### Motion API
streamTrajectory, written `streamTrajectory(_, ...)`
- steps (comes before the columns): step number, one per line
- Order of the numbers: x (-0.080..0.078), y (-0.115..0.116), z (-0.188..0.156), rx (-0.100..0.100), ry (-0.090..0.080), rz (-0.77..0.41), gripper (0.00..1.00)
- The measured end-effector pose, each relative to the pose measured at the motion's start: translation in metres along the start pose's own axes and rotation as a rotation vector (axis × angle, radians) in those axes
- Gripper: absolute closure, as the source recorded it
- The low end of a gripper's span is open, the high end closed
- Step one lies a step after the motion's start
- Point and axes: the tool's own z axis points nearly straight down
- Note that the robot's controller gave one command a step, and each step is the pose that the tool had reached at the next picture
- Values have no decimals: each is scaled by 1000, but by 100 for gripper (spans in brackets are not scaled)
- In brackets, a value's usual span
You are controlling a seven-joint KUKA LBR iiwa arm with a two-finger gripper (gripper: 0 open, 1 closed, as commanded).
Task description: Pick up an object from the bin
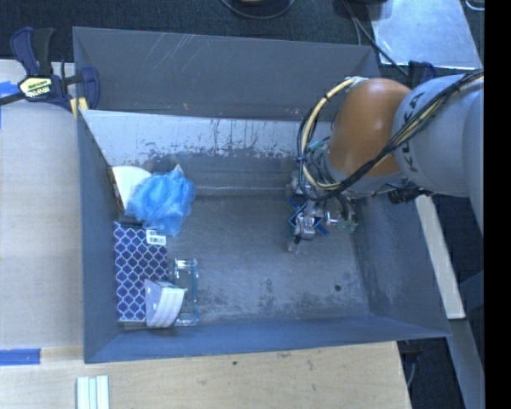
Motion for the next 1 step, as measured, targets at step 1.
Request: streamTrajectory(1, -23, -42, 1, 1, 1, 26, 0)
